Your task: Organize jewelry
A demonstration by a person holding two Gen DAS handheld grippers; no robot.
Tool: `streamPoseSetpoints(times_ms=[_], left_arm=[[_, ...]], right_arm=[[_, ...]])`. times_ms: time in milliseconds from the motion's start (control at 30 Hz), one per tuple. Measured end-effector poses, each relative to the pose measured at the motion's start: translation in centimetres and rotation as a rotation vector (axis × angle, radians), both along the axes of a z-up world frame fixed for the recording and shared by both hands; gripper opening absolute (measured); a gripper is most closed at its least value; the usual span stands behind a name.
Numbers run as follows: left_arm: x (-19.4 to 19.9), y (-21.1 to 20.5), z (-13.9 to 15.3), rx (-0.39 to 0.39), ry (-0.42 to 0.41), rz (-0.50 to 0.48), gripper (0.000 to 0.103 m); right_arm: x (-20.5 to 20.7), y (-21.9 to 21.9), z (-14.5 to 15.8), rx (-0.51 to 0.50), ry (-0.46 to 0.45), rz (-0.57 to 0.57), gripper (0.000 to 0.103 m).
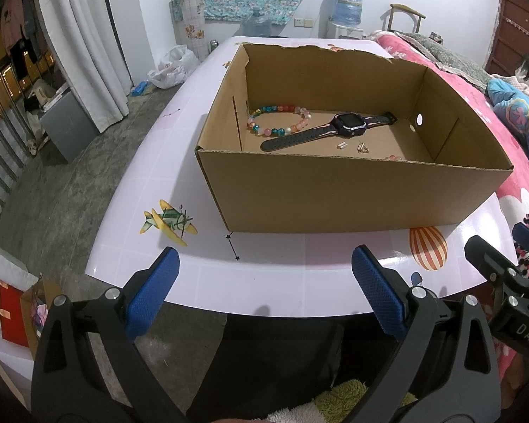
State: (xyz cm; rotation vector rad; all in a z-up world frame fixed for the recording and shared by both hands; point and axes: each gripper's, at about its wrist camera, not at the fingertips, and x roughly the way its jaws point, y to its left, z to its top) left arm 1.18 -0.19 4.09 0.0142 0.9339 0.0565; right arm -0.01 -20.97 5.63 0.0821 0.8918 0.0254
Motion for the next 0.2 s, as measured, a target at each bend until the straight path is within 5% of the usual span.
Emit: streamPoseSetpoints(times_ms=[200], left_arm=[[-0.05,0.08,-0.1,-0.001,0.001,0.003,0.095]], right_arm=[[0.02,-0.04,-0.08,0.0,0.0,0.001,0.095]])
